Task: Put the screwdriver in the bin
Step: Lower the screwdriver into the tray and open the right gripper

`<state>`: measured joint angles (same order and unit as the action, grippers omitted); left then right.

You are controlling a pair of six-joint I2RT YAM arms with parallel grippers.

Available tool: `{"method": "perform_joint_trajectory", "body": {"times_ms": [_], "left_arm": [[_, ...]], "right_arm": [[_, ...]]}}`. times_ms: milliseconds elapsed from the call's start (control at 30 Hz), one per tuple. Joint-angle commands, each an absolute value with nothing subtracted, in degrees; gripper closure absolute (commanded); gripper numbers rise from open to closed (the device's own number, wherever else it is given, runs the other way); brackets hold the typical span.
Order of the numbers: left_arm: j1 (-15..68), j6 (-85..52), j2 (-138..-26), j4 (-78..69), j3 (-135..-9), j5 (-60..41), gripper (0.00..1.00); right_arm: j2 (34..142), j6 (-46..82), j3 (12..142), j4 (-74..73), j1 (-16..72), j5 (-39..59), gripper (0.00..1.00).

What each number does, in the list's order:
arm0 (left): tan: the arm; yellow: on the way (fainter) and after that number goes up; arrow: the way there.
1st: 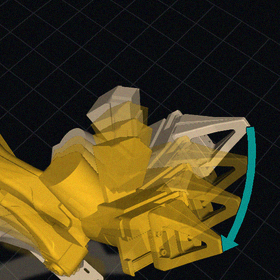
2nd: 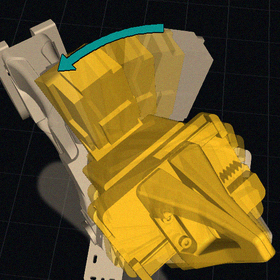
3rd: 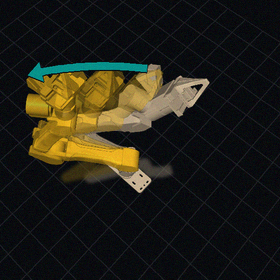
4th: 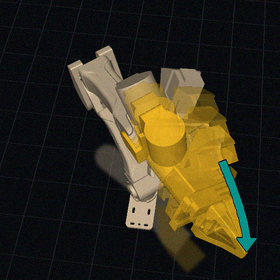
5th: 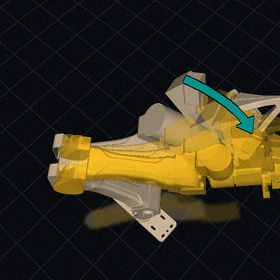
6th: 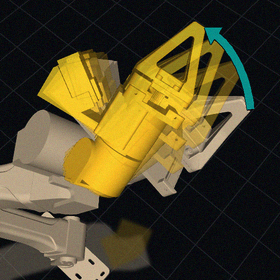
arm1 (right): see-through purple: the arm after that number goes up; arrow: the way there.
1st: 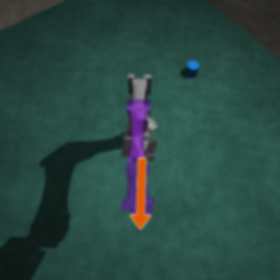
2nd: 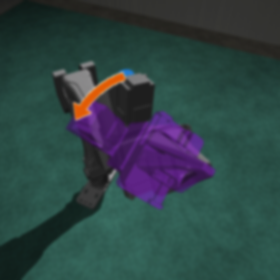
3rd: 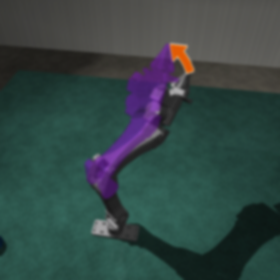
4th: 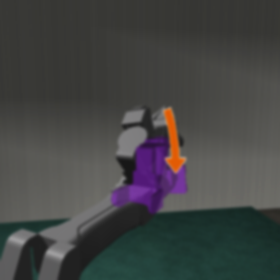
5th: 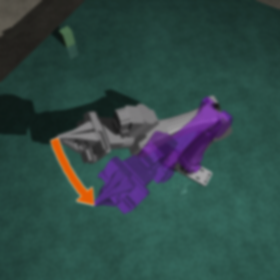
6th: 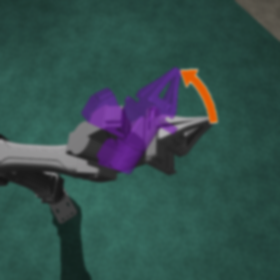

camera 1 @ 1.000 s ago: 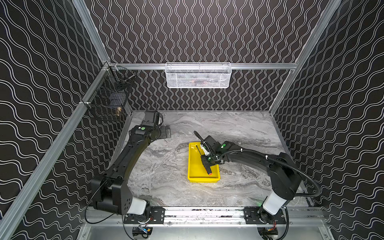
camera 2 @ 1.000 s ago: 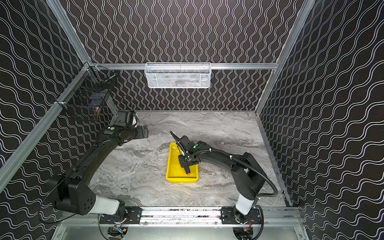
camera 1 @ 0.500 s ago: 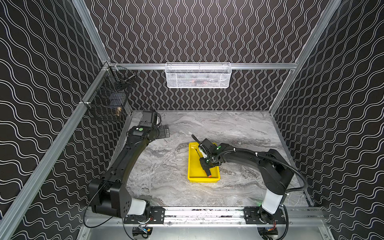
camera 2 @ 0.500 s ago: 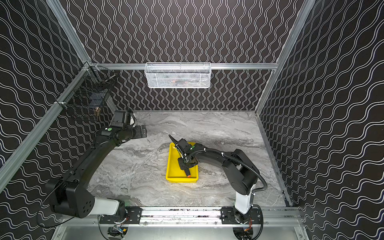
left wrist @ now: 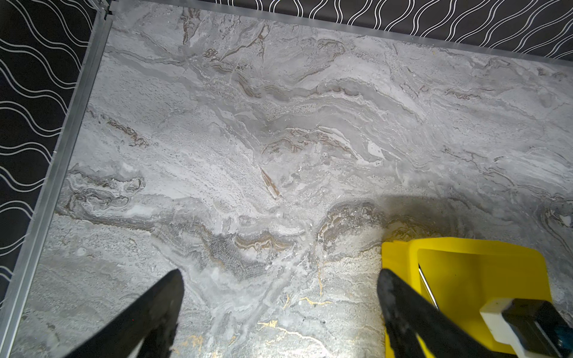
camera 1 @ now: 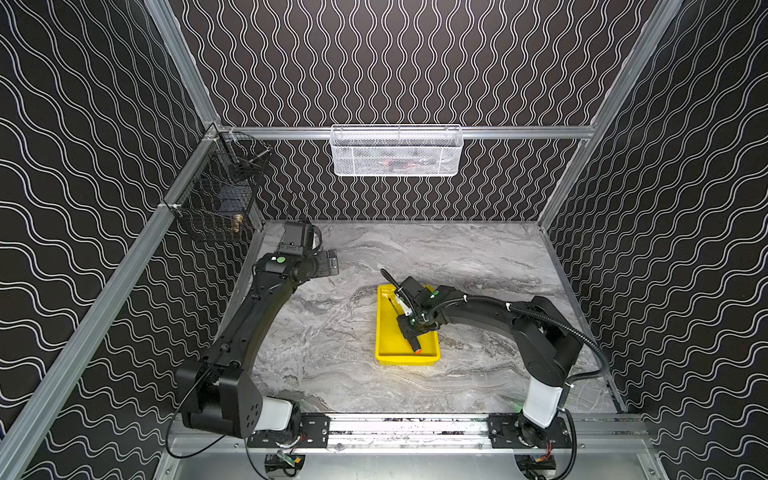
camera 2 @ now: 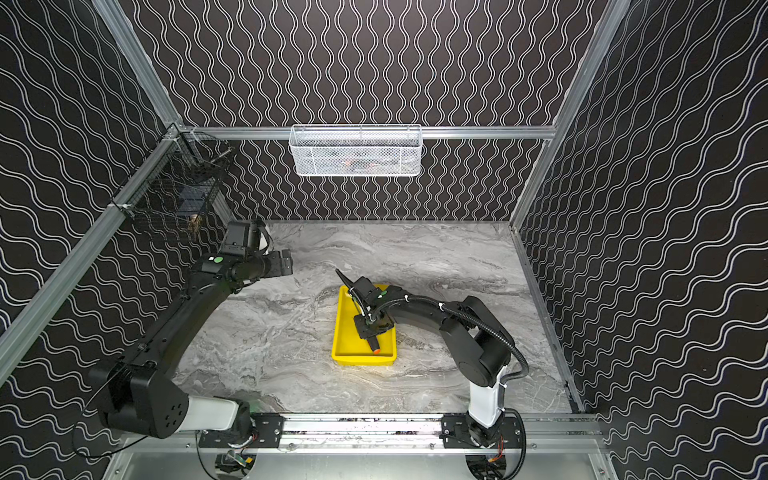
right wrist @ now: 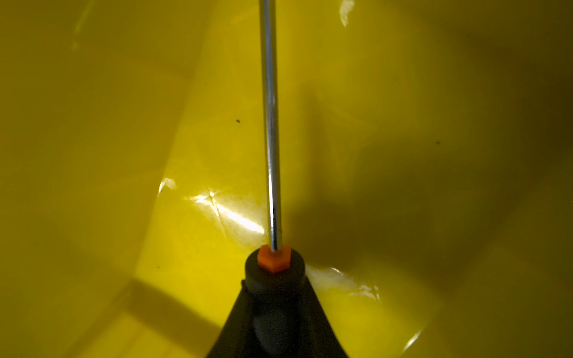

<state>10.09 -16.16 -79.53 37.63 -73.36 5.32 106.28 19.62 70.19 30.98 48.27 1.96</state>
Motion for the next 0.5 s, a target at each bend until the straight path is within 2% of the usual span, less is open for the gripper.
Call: {"method": "perform_joint_trajectory", "body": {"times_ms": [0,67,133,167,467], "left_arm": [[9.98,-15.82,-79.19,36.38,-72.95,5.89,0.01],[9.99,-15.73,-79.15,36.55,-73.08,6.13,0.01],[10.02,-15.73,-79.01,36.17,-72.78,6.62,0.01],[10.02,-15.78,-78.94,36.11,-72.69,6.76,0.01],[9.99,-15.89,-78.37,35.6,-71.88,7.2,0.01]], "right_arm": [[105.44,19.33,69.6,30.26,48.28,1.49,0.72],[104.66,19.58,68.71,29.47,48.26,1.43,0.67],[104.09,19.69,68.79,29.76,48.3,1.23,0.53],[103.7,19.77,69.02,30.09,48.27,1.23,0.5],[94.4,18.4,73.54,34.05,47.27,-0.51,0.42]]}}
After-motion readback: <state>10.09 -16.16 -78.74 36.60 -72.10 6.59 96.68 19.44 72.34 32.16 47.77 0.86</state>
